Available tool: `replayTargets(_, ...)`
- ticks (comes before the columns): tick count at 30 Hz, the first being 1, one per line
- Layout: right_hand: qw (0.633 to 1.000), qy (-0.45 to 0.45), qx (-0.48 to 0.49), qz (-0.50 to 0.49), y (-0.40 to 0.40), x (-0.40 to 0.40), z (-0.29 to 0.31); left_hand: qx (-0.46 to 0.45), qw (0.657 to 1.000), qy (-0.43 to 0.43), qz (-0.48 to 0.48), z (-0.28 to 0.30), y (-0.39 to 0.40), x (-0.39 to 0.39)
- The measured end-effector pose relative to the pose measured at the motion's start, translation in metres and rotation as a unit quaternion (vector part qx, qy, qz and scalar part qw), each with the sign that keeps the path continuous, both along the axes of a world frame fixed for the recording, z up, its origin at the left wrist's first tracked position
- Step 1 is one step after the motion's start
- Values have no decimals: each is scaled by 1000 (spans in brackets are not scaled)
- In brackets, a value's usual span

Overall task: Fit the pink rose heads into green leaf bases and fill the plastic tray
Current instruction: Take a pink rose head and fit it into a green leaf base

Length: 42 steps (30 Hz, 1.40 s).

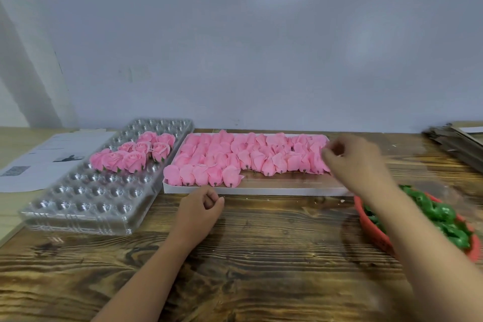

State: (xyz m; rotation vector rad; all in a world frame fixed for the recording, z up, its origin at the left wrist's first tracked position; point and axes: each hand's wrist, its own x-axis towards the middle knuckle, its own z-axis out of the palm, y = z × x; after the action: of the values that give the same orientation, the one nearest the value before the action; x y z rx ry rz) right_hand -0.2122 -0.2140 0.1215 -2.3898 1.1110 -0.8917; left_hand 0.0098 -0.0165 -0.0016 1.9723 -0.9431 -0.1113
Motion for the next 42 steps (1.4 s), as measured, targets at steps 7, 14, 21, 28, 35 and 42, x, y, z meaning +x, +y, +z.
replayTargets(7, 981, 54, 157, 96, 40, 112, -52, -21, 1000, 19, 4, 1, 2, 2)
replayTargets(14, 973, 200, 105, 43, 51, 160, -84, -38, 999, 37, 2, 0, 1, 3)
replayTargets(21, 980, 159, 118, 35, 60, 175, -88, -34, 999, 26, 5, -2, -1, 6)
replayTargets(28, 984, 164, 66, 33, 68, 181, -82, -40, 998, 51, -1, -2, -1, 4)
replayTargets(35, 987, 133, 82, 29, 68, 183, -84, -47, 997, 68, -7, 1, 0, 2)
replayTargets(42, 989, 90, 117, 15, 67, 183, -90, -44, 997, 69, -7, 1, 1, 1)
